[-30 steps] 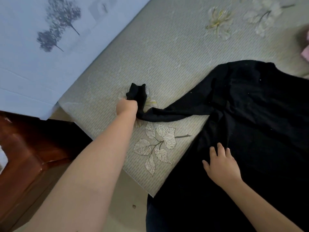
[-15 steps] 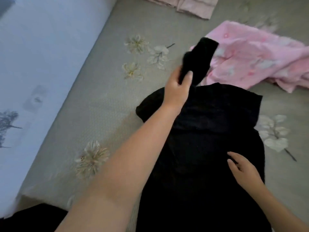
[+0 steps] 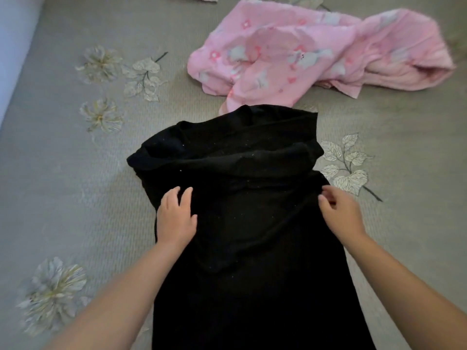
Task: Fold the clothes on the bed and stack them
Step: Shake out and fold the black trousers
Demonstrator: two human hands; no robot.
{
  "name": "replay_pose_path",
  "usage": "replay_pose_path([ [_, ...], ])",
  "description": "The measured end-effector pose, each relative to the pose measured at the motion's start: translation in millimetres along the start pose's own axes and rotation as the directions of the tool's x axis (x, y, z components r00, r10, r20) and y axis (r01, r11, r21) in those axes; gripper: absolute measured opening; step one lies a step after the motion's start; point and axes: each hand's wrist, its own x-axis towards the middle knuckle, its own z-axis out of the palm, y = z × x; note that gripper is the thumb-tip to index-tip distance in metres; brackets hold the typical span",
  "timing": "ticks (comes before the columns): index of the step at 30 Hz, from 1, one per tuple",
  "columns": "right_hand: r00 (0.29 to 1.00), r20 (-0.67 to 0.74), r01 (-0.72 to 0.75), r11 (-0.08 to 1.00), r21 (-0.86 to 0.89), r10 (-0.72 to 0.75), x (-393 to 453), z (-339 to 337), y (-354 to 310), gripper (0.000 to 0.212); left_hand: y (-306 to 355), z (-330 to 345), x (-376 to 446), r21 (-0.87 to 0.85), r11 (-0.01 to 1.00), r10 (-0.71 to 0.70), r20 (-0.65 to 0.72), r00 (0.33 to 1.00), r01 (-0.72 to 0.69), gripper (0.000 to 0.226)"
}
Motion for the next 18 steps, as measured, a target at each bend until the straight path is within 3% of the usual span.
replay_pose_path([
  [3, 1.000, -0.008, 0.025, 0.996, -0.082, -0.025, 44, 10, -19, 0.053, -14, 4, 10, 0.054, 0.998, -0.021, 0.021, 1.000, 0.020, 0.057],
  [7, 0.998, 0.069, 0.014, 0.980, -0.201, -0.001, 95, 18, -34, 0.075, -21, 1, 30, 0.048, 0.998, 0.052, -0.048, 0.998, -0.049, 0.028],
  [9, 0.978, 0.199, 0.134, 0.901, -0.412, -0.054, 112, 17, -40, 0.062, -26, -3, 36, -0.035, 0.997, 0.071, -0.109, 0.991, -0.076, 0.019],
  [11, 0.949, 0.257, 0.289, 0.824, -0.487, -0.181, 122, 15, -50, 0.038, -30, -8, 38, -0.155, 0.985, 0.047, -0.180, 0.983, -0.075, 0.018],
  [13, 0.895, 0.176, 0.446, 0.821, -0.357, -0.410, 122, 8, -64, 0.024, -34, -15, 36, -0.268, 0.961, -0.007, -0.283, 0.959, -0.072, 0.019],
  [15, 0.828, -0.048, 0.539, 0.817, -0.206, -0.558, 115, -3, -78, 0.018, -40, -21, 30, -0.299, 0.946, -0.003, -0.387, 0.922, -0.123, 0.017],
  [17, 0.799, -0.235, 0.517, 0.832, -0.201, -0.553, 108, -8, -82, 0.016, -49, -22, 23, -0.171, 0.956, 0.148, -0.417, 0.897, -0.238, 0.020],
  [18, 0.827, -0.244, 0.467, 0.861, -0.203, -0.506, 106, -6, -78, 0.015, -54, -19, 19, -0.098, 0.949, 0.247, -0.367, 0.897, -0.301, 0.026],
])
